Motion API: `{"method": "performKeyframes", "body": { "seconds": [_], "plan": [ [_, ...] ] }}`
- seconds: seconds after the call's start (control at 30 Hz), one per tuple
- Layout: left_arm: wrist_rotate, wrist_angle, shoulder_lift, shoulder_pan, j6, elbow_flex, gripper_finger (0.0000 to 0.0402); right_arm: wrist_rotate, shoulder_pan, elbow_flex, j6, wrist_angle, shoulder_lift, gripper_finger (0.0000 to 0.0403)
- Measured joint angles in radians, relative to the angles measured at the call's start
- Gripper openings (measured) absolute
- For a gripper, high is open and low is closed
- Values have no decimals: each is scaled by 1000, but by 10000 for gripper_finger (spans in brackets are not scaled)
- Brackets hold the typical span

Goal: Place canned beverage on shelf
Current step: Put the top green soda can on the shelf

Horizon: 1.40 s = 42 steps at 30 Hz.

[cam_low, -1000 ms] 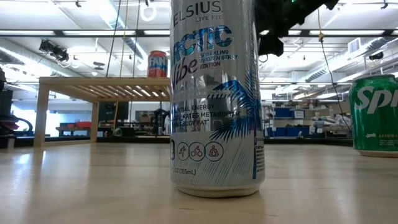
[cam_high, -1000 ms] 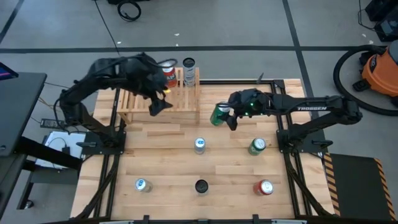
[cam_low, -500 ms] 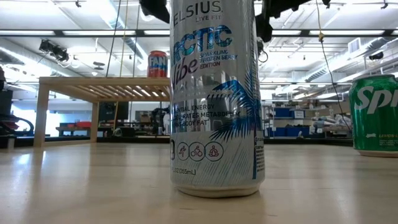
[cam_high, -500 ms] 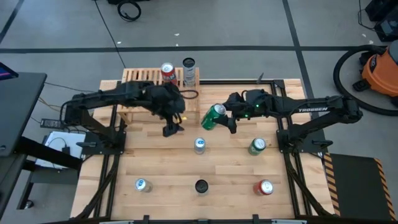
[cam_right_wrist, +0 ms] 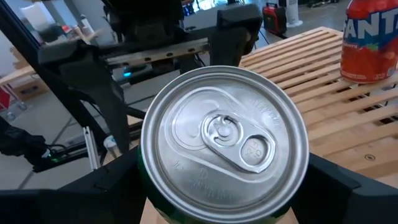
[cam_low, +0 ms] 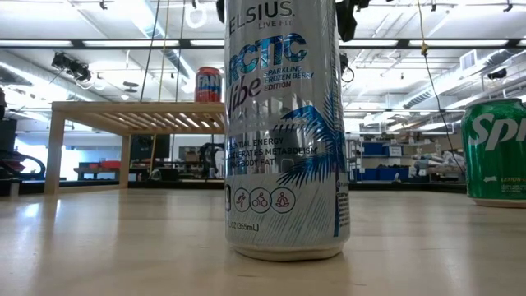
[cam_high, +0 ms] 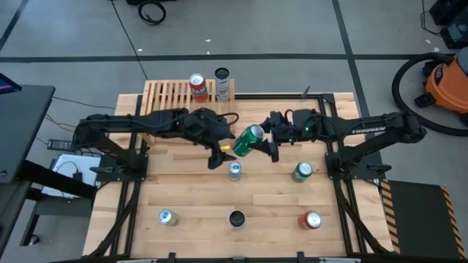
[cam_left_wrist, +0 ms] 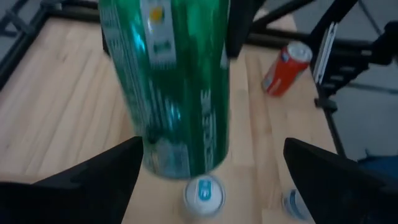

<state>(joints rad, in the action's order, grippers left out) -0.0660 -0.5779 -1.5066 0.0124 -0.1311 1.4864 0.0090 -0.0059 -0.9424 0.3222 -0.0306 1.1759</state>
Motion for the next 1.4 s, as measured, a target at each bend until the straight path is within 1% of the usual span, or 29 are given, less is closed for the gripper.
{"method": "performKeyframes", "body": {
  "seconds": [0.07,0.17,0.27,0.43,0.53,0.7,0.83,1.07,1.2,1.3,1.4],
  "plan": [
    [22,34,1,0,-17,-6,392,2,8,0,0,-9,0,311],
    [59,34,0,0,-23,-10,392,24,18,0,0,-21,0,311],
    [63,48,0,0,-29,-10,392,30,19,0,0,-32,0,311],
    [62,51,0,0,-42,-10,392,26,18,0,0,-111,39,311],
    [54,56,0,0,-41,-10,392,6,18,0,1,-138,75,311],
    [16,55,0,0,-48,-10,392,-23,19,0,1,-236,119,311],
    [15,42,1,0,-51,-10,392,-46,18,-1,16,-293,156,311],
    [-1,-5,0,0,-49,-10,392,-58,11,-1,14,-351,170,311],
    [-1,1,0,0,-41,-10,392,-62,11,-33,8,-339,182,311],
    [-1,-2,0,0,-40,-10,390,-83,12,-68,2,-300,205,311],
    [-1,-7,0,0,-23,-9,380,-83,12,-99,-3,-246,227,311]
  ]
}}
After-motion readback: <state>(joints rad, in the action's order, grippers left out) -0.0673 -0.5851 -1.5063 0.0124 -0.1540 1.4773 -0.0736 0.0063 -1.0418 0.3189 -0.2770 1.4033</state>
